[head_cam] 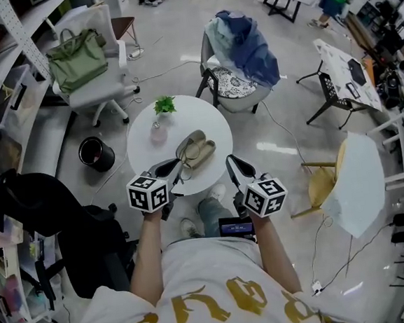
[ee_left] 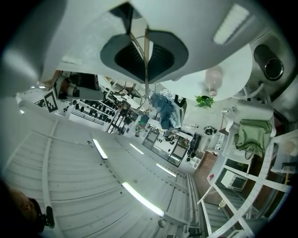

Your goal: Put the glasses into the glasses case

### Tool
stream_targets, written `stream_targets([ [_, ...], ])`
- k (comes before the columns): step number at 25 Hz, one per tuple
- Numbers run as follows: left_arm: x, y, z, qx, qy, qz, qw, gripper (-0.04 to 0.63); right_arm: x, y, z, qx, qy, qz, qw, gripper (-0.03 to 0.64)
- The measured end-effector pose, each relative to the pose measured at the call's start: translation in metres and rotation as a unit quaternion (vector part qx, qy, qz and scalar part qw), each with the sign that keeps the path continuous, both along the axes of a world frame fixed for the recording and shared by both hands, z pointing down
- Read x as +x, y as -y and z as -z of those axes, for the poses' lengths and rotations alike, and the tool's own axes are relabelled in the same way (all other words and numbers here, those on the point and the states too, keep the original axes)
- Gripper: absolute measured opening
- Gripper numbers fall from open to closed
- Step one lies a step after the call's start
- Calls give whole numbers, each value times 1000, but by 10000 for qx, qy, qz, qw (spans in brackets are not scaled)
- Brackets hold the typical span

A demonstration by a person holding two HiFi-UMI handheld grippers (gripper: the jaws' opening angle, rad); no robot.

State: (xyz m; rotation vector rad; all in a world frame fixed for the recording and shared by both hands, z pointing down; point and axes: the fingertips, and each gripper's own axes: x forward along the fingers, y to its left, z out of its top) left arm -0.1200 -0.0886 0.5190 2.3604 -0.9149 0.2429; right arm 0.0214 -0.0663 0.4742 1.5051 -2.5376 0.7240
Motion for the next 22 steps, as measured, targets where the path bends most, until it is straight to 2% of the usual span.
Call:
stream_targets([
  [9,-3,17,-5,-30,165,125,9998,18,-8,22,-8,-5,86,246,9997,26],
  [22,8,36,-50,-400,611,33,9973,18,10,44,-48,-433,100,210,9988,26],
])
